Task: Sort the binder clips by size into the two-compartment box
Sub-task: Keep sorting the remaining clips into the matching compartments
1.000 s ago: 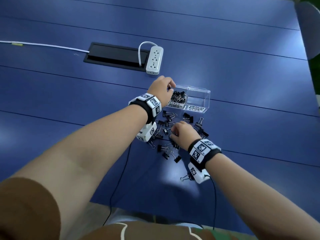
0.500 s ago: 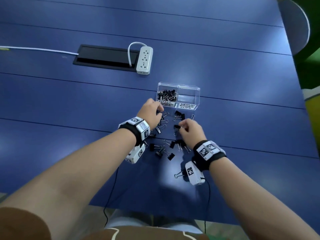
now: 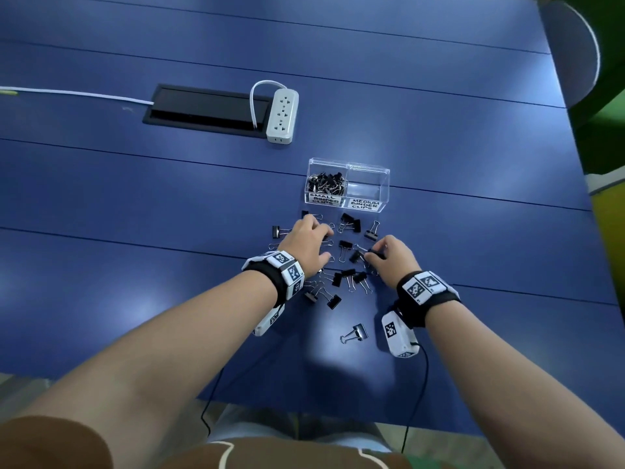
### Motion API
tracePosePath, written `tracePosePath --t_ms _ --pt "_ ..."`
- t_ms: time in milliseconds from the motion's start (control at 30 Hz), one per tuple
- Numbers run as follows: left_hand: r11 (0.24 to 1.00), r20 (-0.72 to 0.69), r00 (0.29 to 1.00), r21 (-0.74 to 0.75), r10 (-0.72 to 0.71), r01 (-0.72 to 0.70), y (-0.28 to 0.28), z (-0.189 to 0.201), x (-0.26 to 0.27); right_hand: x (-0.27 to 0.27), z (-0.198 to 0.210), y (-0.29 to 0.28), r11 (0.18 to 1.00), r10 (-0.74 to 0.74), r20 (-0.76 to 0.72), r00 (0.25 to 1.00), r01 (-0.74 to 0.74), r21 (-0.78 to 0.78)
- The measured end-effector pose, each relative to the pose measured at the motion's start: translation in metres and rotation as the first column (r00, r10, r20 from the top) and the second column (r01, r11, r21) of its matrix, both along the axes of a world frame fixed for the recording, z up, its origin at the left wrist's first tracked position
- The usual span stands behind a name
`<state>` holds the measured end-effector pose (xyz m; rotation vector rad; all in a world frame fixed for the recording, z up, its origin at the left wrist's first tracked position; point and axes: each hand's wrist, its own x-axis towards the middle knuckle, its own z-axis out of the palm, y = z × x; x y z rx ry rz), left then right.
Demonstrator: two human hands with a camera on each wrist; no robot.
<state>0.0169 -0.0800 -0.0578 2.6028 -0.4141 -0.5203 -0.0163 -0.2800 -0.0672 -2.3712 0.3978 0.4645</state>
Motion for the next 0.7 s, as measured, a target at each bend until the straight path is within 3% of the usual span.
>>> tracePosePath --t_ms 133,267,467,600,700 --pt "0.991 0.034 0.991 0.019 -0.132 0.132 -0.019 0.004 0.001 -0.003 0.004 0.006 0.997 0.063 0.007 0.998 -0.063 0.034" --pt "0.981 -0.030 0.982 0.060 -0.186 0.187 -0.025 0.000 -0.002 0.015 0.012 0.000 0.999 -0.014 0.088 0.996 0.011 0.040" --pt "0.992 0.031 0.992 -0.029 -0.123 0.124 -0.012 -0.001 0.001 0.040 0.018 0.016 0.967 0.226 0.037 0.973 -0.220 -0.126" --pt "0.998 0.038 0.998 -0.048 -0.043 0.045 0.000 0.002 0.008 0.036 0.012 0.024 0.957 0.233 -0.001 0.972 -0.230 -0.175" --pt "0.997 0.036 0.998 -0.059 -0.045 0.047 0.001 0.004 0.008 0.029 0.013 0.025 0.961 0.253 -0.010 0.967 -0.253 -0.113"
